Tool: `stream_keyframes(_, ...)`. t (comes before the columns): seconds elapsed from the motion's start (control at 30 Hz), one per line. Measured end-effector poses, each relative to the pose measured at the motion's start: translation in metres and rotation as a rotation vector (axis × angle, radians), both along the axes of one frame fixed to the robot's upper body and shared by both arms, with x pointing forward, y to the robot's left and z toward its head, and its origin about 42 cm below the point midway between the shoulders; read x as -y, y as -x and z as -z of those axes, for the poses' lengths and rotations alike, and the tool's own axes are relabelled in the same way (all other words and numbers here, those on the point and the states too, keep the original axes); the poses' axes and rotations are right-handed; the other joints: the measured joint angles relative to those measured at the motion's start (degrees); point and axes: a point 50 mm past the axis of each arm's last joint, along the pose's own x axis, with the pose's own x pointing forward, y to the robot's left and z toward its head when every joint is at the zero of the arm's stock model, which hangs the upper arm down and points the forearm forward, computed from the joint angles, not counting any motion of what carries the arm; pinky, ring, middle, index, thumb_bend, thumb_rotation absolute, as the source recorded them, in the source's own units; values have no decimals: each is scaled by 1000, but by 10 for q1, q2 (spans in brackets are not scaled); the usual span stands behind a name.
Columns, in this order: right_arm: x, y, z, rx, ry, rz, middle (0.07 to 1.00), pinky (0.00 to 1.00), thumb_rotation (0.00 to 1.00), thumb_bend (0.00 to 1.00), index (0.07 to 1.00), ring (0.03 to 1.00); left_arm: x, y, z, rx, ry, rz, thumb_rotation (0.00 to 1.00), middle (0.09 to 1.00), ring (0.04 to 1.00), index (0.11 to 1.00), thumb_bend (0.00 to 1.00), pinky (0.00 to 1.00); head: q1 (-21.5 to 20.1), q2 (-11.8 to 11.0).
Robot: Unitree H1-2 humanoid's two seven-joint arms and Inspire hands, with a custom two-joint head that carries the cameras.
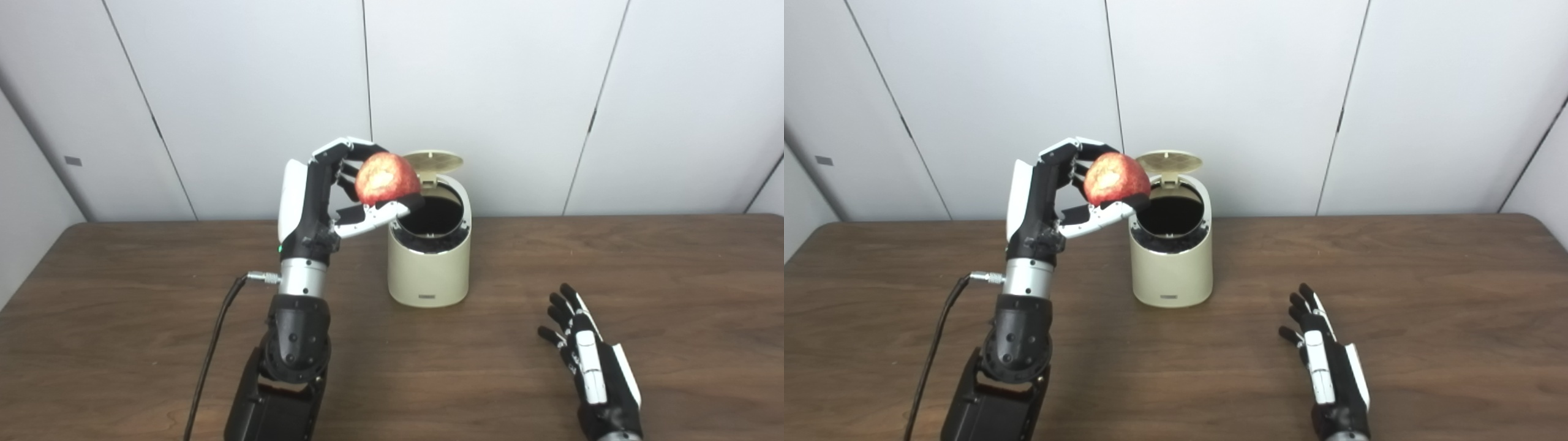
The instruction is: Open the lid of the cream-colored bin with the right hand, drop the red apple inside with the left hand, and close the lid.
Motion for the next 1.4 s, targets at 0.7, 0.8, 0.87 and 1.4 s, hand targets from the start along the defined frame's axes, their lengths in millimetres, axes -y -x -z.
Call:
stream_keyframes(0.7, -5, 0, -1, 4, -2, 13, 932, 829, 979, 459, 950, 925, 13, -43, 21, 3, -162, 10, 0, 561, 449, 497, 470, 338, -9, 1)
stream_keyframes(0.8, -6, 0, -1, 4, -5, 13, 931, 832, 971, 467, 950, 925, 15, -42, 21, 16, -173, 16, 0, 560, 453, 497, 470, 344, -10, 3)
stream_keyframes(0.87, -6, 0, -1, 4, -6, 14, 932, 837, 977, 476, 950, 925, 16, -42, 21, 21, -181, 16, 0, 559, 447, 502, 469, 325, -11, 3)
stream_keyframes(1.4, -6, 0, -2, 7, 10, 13, 930, 837, 977, 492, 945, 922, 16, -35, 31, 27, -189, 27, 0, 554, 439, 502, 471, 342, -9, 7)
